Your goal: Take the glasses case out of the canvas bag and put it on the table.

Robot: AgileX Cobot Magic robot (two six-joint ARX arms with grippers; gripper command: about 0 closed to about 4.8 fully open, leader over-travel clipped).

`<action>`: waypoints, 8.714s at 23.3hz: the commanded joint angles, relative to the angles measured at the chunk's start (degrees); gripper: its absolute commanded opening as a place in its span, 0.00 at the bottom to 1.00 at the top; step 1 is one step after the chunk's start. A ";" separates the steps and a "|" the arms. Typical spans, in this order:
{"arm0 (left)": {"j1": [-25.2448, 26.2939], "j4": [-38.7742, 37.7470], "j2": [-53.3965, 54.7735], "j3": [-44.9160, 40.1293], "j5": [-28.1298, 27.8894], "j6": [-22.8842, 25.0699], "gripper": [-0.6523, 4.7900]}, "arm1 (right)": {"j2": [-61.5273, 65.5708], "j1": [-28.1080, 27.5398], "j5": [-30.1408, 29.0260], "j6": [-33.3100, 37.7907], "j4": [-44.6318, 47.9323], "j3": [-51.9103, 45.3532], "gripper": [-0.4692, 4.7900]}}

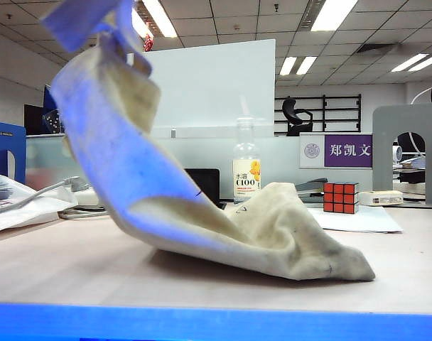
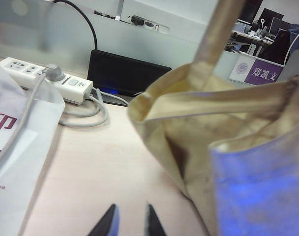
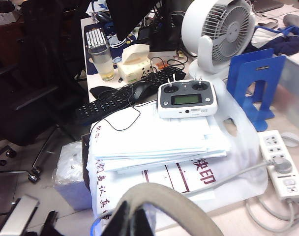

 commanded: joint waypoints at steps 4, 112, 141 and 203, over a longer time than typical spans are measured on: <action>0.07 0.13 -0.04 0.09 0.28 0.02 0.27 | -7.17 0.11 -0.66 1.92 1.01 0.33 0.09; 3.04 14.80 18.45 -3.82 -31.82 -66.66 0.32 | -15.85 -21.09 31.67 -13.33 2.64 0.28 0.08; 3.04 40.46 18.36 -7.58 -14.38 -67.49 1.00 | -10.25 -3.98 18.27 -4.66 -10.01 -1.44 0.08; 7.87 24.30 18.03 13.22 39.01 -49.53 1.00 | -22.82 -23.78 25.64 0.98 20.41 -1.77 0.08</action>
